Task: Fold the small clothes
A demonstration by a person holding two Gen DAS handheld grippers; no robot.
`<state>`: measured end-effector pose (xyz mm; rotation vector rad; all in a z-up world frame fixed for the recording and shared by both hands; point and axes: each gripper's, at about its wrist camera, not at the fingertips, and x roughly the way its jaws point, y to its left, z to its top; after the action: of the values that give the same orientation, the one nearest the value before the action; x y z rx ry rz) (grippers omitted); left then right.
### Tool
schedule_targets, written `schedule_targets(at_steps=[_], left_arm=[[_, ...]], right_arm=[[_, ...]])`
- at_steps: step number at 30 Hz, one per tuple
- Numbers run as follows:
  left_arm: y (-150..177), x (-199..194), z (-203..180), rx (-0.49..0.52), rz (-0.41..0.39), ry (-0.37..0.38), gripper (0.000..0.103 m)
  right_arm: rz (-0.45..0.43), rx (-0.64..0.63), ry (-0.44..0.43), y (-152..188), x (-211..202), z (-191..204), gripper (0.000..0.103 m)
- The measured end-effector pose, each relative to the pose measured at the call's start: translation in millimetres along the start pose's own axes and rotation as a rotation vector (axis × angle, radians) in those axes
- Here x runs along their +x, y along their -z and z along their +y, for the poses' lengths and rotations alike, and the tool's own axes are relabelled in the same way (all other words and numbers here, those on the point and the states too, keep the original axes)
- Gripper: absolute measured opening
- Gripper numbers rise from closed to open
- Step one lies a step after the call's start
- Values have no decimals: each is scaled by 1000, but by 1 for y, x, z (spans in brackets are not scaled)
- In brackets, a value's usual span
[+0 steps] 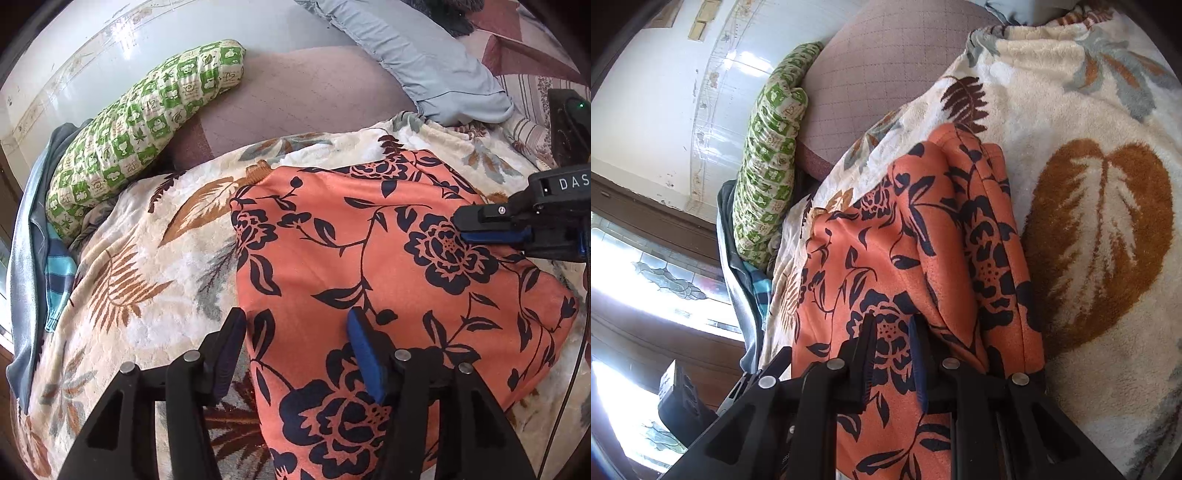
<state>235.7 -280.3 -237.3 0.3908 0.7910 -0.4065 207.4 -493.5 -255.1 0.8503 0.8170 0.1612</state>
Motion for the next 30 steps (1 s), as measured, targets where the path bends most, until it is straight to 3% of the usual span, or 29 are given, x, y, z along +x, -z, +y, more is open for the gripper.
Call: schedule_targets(at_steps=[6, 10, 14, 20, 23, 25, 30], left_arm=[[0, 2, 1, 0, 1, 0, 62], [0, 4, 2, 3, 1, -9, 68], [1, 5, 4, -14, 8, -10, 69], [0, 5, 4, -37, 26, -34, 74], [-2, 3, 6, -48, 34, -26, 74], [-4, -2, 8, -59, 30, -12, 74], [-21, -21, 34, -133, -28, 21, 78]], right_arm=[[-80, -23, 12, -13, 2, 13, 21], [-55, -31, 91, -18, 15, 12, 21], [-45, -14, 89, -17, 14, 6, 21], [-62, -91, 99, -9, 2, 22, 21], [-39, -104, 148, -8, 2, 20, 21], [0, -83, 126, -7, 5, 11, 21], [-71, -62, 85, -11, -23, 4, 22]])
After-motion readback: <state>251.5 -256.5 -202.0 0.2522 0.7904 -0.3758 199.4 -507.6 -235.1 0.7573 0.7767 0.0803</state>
